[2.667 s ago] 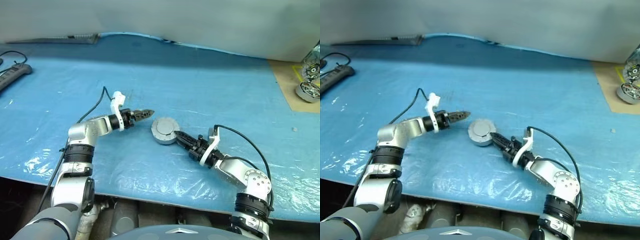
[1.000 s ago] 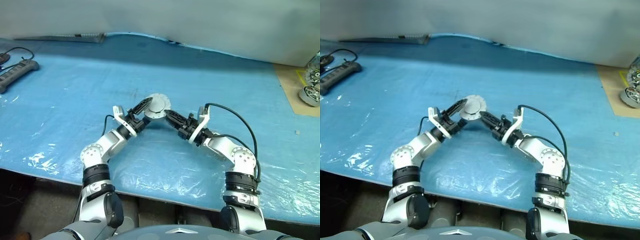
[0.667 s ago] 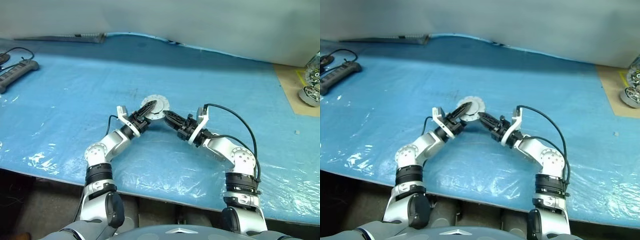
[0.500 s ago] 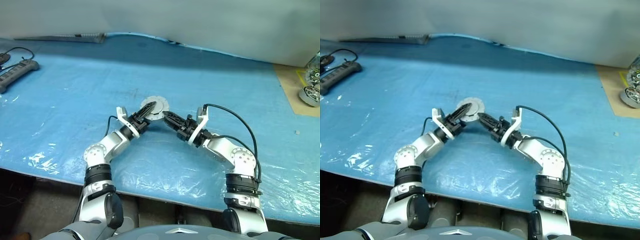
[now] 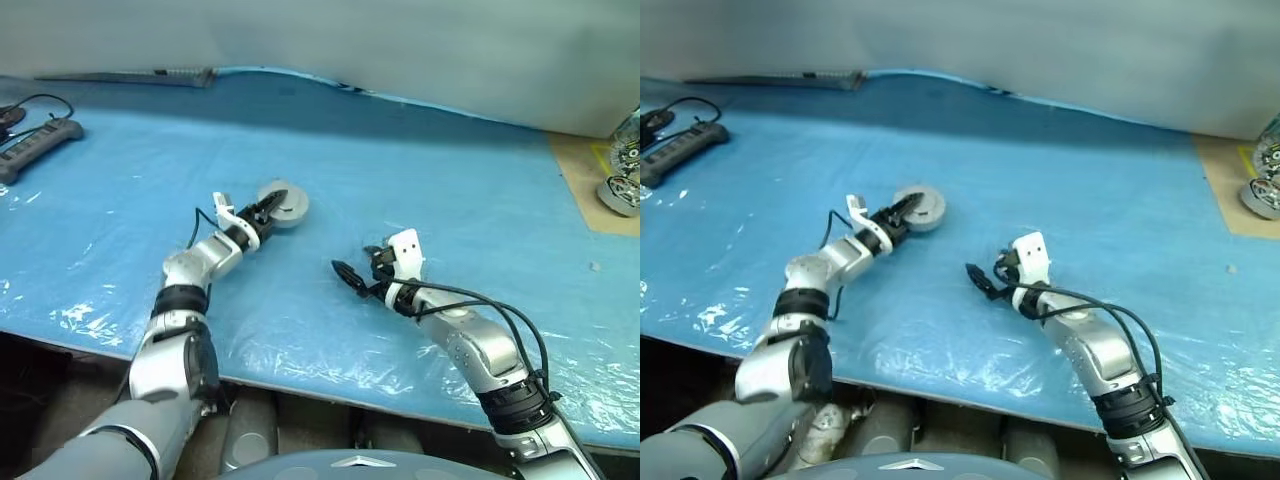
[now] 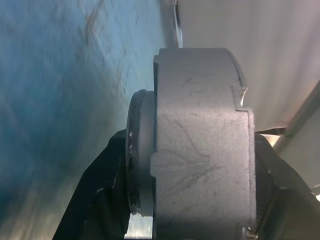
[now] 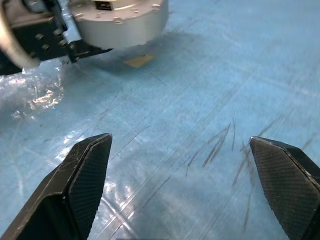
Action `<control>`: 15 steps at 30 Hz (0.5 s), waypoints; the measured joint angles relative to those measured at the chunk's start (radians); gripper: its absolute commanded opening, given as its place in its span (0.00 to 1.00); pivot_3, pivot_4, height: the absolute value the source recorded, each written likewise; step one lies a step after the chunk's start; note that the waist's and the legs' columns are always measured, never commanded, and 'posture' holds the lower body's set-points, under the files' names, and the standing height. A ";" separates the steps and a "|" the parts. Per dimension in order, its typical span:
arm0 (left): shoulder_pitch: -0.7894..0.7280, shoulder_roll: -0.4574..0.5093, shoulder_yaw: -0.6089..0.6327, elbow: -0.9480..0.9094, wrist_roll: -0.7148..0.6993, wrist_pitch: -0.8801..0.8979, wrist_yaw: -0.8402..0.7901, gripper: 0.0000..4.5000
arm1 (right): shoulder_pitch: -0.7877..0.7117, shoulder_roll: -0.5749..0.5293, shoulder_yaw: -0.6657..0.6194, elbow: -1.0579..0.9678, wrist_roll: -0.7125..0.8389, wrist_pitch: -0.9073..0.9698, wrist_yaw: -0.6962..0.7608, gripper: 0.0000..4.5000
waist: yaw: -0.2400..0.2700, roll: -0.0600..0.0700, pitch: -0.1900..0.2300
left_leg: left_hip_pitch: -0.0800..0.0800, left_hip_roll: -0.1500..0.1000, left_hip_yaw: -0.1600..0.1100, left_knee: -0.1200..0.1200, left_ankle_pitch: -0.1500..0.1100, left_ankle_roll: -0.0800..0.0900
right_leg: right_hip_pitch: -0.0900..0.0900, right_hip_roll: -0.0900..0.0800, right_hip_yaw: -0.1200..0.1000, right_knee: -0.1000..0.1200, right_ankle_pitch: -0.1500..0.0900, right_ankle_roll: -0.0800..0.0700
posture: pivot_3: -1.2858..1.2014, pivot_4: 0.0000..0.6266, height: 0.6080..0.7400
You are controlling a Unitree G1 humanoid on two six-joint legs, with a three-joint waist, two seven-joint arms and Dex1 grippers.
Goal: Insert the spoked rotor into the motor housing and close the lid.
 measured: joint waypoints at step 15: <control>-0.248 0.001 0.027 0.403 0.285 -0.341 0.027 0.53 | 0.100 0.087 -0.015 0.134 -0.300 -0.309 -0.009 1.00 | 0.007 -0.001 0.000 | -0.001 0.001 -0.004 0.002 0.000 0.001 | 0.001 0.000 -0.002 0.001 0.001 -0.002 | 0.52 0.24 1.00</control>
